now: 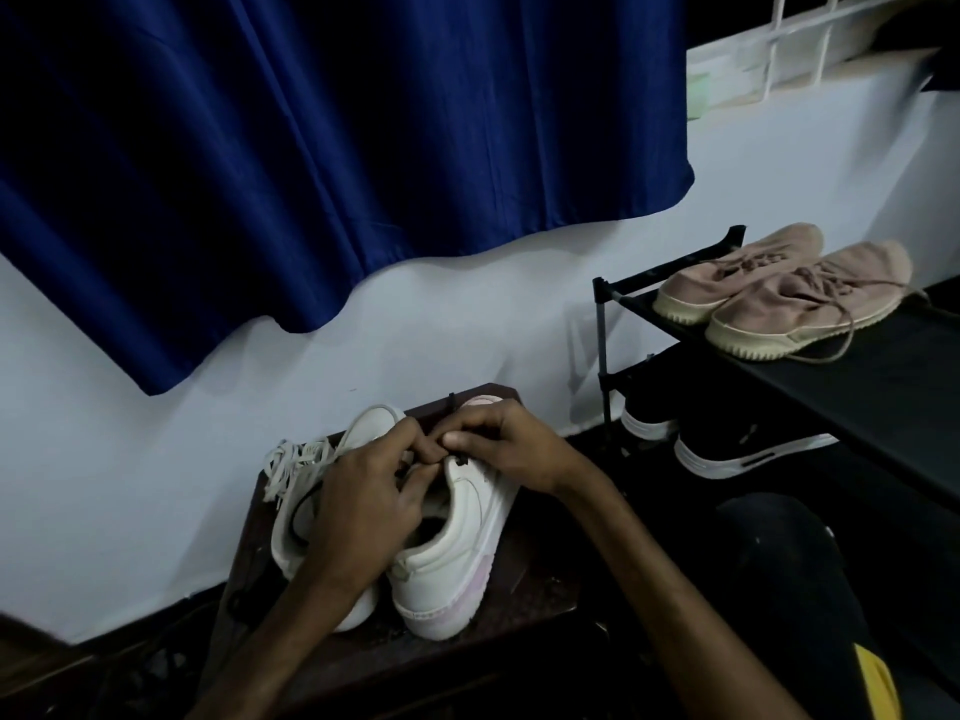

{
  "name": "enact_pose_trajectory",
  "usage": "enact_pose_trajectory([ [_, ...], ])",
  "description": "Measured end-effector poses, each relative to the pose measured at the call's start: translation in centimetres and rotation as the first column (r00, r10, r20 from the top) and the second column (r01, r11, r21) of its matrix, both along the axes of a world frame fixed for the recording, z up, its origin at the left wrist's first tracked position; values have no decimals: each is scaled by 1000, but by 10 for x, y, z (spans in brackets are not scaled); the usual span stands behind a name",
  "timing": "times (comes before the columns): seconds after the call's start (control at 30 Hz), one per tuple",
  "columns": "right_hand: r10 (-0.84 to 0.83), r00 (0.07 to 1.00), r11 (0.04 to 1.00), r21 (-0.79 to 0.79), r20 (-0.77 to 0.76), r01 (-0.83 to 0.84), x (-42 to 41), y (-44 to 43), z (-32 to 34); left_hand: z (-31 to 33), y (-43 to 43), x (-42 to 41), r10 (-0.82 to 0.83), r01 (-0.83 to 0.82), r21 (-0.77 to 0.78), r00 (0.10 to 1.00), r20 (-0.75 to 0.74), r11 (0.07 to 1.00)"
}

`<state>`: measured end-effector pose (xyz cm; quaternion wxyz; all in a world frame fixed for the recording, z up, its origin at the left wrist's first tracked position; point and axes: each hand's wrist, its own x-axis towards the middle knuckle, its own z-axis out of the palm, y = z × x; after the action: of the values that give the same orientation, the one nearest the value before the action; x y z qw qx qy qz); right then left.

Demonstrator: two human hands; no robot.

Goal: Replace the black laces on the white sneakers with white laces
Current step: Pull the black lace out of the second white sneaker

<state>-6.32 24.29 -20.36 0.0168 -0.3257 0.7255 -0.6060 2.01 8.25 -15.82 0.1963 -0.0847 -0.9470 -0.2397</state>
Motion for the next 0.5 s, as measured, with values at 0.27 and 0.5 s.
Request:
enact_pose_trajectory([
  [0.27, 6, 991, 977, 214, -136, 23, 0, 23, 22, 6, -3, 2, 46, -51, 74, 997, 66, 996],
  [0.5, -35, 978, 964, 251, -204, 87, 0, 24, 24, 10, 19, 5, 4, -2, -117, 1000, 22, 993],
])
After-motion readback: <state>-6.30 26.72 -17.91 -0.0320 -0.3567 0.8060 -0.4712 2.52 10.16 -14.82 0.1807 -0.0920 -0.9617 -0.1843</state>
